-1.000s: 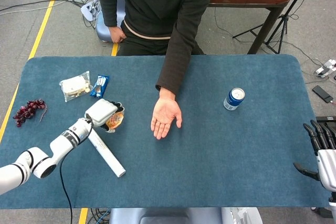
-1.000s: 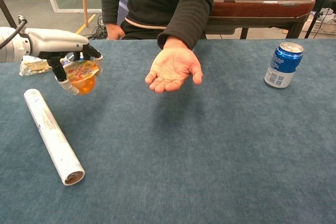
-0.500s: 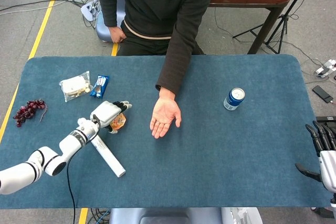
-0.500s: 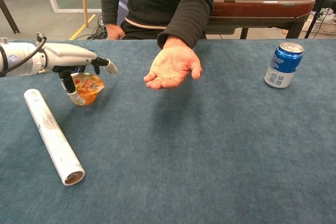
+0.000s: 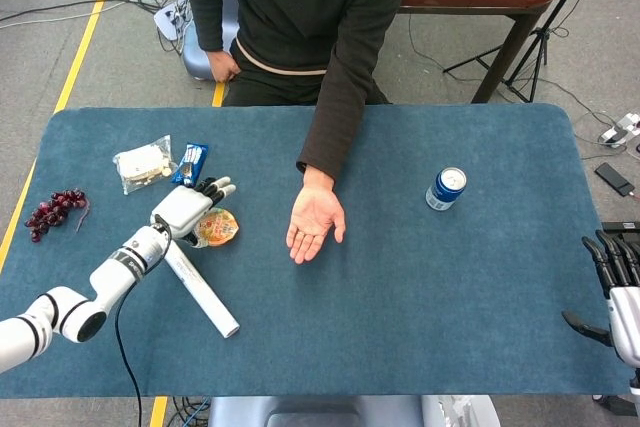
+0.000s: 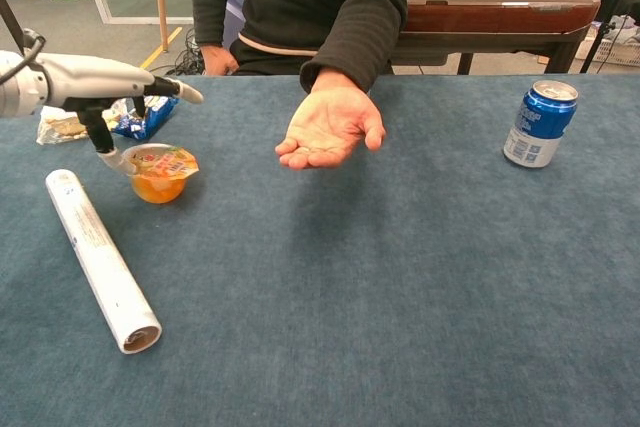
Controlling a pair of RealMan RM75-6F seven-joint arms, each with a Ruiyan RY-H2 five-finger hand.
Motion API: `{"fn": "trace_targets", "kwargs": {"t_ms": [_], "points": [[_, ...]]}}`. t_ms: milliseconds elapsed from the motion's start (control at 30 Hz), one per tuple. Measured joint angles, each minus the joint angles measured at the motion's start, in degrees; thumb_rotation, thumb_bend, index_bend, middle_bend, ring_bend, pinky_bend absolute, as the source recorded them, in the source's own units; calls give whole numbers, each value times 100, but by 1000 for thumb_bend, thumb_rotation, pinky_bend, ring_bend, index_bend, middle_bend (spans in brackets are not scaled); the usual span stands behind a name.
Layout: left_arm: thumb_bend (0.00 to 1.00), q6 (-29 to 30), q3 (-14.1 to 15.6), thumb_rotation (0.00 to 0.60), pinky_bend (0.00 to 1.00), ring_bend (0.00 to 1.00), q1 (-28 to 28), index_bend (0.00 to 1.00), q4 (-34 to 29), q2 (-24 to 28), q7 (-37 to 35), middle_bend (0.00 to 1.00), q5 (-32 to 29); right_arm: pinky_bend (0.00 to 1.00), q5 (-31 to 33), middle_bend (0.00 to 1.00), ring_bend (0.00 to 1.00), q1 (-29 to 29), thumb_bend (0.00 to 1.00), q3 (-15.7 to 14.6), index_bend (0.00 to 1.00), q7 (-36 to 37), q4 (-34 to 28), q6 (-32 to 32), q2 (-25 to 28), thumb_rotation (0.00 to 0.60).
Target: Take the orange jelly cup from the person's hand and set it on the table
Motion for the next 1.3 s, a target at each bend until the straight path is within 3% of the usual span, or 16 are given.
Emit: {"fn": "trace_targets", "kwargs": {"t_ms": [333,667,1067,1300], "points": [[137,1074,-188,600,177,0,772,0,-1015,978,124,0,-473,57,28,12,0,27,51,12,16,108,60,-61,0,600],[137,2383,56,600,113,0,1936,0,-2118,1568,458,0,-626,57,-134,12,0,122,51,-26,16,245,5,-180,22,600],[137,4351,552,600,114,0,3422,0,-2999,1305,1178,0,-213,57,-318,12,0,254,52,-69,16,212,-62,-288,-83,600],[138,4858,741,600,112,0,3896,0,-3156,1036,1612,0,242,57,-355,12,0,236,52,-126,16,267,-46,-275,-139,600]]}}
